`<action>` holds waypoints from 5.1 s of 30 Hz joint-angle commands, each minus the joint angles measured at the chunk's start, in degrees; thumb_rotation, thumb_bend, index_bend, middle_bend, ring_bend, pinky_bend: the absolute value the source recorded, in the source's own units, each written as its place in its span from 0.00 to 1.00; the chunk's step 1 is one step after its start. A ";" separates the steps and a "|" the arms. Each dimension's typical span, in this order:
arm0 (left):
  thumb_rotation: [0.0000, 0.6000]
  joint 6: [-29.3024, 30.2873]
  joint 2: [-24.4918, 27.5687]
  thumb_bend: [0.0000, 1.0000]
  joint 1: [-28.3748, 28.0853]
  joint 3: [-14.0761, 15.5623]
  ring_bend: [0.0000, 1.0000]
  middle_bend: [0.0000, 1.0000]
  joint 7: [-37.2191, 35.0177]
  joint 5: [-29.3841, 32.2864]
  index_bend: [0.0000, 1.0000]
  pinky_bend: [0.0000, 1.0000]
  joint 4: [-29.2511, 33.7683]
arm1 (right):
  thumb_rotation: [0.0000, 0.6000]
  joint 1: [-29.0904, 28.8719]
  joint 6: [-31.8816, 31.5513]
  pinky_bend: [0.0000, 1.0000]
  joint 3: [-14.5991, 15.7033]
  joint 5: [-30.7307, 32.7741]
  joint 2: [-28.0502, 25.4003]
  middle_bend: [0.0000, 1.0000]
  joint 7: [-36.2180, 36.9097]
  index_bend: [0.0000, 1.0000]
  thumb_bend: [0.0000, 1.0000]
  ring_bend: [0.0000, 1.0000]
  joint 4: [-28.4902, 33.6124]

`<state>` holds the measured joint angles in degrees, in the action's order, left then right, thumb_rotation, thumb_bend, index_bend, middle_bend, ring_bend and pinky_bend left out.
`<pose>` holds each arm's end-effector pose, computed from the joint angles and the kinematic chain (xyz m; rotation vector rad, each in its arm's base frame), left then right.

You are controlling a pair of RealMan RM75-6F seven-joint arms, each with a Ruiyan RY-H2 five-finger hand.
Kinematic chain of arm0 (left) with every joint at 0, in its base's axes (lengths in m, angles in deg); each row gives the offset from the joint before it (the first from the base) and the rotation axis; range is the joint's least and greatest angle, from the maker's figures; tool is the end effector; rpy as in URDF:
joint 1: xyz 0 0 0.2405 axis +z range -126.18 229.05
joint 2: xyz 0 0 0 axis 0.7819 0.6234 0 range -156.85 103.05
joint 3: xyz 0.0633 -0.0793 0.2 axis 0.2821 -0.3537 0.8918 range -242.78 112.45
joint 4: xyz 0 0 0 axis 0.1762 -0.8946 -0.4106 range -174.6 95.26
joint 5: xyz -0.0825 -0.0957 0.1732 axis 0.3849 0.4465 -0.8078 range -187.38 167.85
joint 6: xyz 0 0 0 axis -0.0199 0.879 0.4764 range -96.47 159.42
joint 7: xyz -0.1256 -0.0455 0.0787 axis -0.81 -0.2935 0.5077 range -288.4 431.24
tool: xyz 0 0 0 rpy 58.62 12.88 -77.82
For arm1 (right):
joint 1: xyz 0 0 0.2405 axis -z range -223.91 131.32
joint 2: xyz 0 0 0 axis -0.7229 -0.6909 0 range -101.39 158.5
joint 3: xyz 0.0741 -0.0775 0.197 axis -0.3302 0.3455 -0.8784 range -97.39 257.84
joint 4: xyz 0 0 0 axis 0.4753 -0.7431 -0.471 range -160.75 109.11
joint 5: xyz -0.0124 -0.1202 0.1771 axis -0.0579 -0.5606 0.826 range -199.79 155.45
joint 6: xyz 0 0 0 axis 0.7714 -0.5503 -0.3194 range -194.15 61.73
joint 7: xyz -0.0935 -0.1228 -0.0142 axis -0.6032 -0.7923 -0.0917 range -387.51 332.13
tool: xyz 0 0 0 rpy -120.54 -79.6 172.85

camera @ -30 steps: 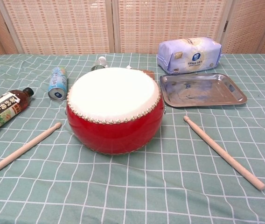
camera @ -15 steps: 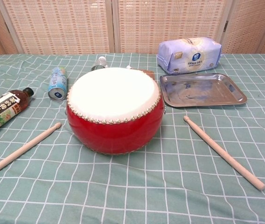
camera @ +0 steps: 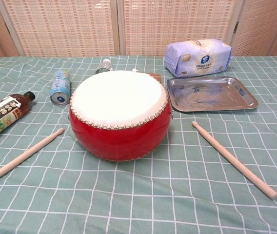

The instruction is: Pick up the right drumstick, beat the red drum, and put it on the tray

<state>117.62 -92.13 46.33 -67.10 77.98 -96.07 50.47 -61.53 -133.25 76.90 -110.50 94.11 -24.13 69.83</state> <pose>-0.2886 0.1884 0.1391 -1.4293 -0.7929 -0.8136 -0.2412 -0.2297 0.0824 1.6793 -1.0986 0.9471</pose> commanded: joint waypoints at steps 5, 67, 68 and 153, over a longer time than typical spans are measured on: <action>1.00 0.01 -0.36 0.23 0.16 0.21 0.00 0.00 -0.36 -0.16 0.04 0.03 -0.54 | 1.00 -10.08 14.34 0.07 -2.25 6.07 6.08 0.24 -0.41 0.00 0.60 0.01 -1.41; 1.00 -1.62 -1.37 0.23 0.37 1.40 0.00 0.00 -3.43 -0.65 0.04 0.03 -3.65 | 1.00 -10.86 8.99 0.00 4.54 8.48 20.70 0.02 -12.08 0.00 0.16 0.00 -13.12; 1.00 -1.64 -1.39 0.22 0.37 1.43 0.00 0.00 -3.47 -0.68 0.04 0.03 -3.67 | 1.00 -10.88 9.17 0.00 4.46 8.72 20.71 0.02 -12.20 0.00 0.16 0.00 -13.29; 1.00 -1.70 -3.02 0.22 1.47 2.05 0.00 0.00 -8.34 -0.62 0.04 0.03 -8.75 | 1.00 -20.84 14.95 0.00 -4.79 21.22 30.16 0.08 -16.72 0.59 0.42 0.00 -22.94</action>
<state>115.92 -95.15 47.80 -65.05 69.64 -96.69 41.73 -82.67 -117.58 72.03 -88.55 124.72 -41.50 46.12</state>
